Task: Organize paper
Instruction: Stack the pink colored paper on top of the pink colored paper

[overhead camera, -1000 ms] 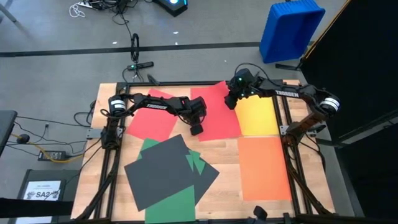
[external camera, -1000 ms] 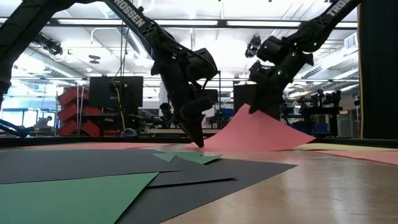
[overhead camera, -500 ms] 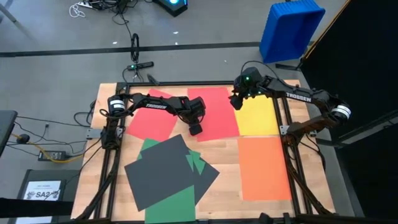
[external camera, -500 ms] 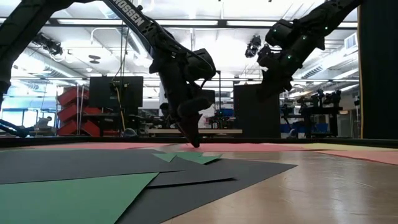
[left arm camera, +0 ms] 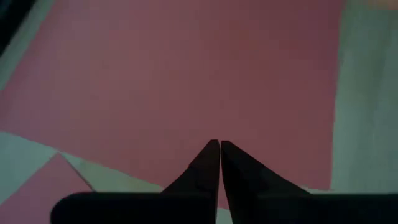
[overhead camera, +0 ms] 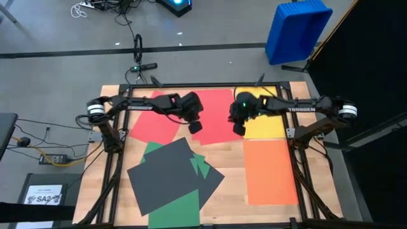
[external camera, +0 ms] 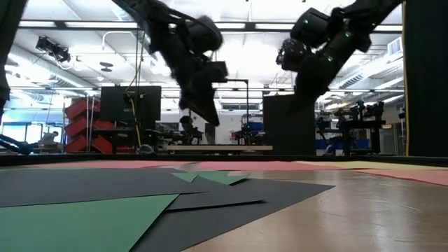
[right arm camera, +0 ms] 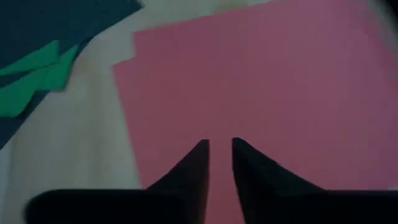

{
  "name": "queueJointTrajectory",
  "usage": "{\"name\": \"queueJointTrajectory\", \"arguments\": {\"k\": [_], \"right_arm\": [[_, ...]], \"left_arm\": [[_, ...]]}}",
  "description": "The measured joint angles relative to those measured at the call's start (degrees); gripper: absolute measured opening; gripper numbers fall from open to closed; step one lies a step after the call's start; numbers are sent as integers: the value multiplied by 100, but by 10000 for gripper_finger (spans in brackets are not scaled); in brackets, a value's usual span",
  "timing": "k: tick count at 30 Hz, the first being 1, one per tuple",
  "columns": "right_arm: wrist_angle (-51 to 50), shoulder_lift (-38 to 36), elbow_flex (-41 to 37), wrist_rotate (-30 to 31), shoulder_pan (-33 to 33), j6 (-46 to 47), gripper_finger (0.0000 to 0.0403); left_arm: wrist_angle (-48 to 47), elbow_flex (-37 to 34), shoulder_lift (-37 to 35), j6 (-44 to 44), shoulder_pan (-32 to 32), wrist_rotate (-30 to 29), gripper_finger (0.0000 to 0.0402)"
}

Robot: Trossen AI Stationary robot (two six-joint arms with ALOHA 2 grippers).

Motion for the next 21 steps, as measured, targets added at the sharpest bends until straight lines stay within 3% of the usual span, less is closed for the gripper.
{"name": "queueJointTrajectory", "arguments": {"k": [3, 6, 14, 21], "right_arm": [[605, 4, -512, -130, 318, 148, 7], [1102, 7, -793, -224, 663, 276, 11], [2165, 812, -869, -131, 1476, 354, 2], [1925, 2016, -230, -114, 1489, 486, 1]], "left_arm": [[499, -673, -125, -324, 4, 13, 0], [754, -1098, -111, -588, 8, 41, 0], [842, -1255, -116, -798, 84, 79, 0], [714, -1248, -112, -930, 199, 142, 0]]}}
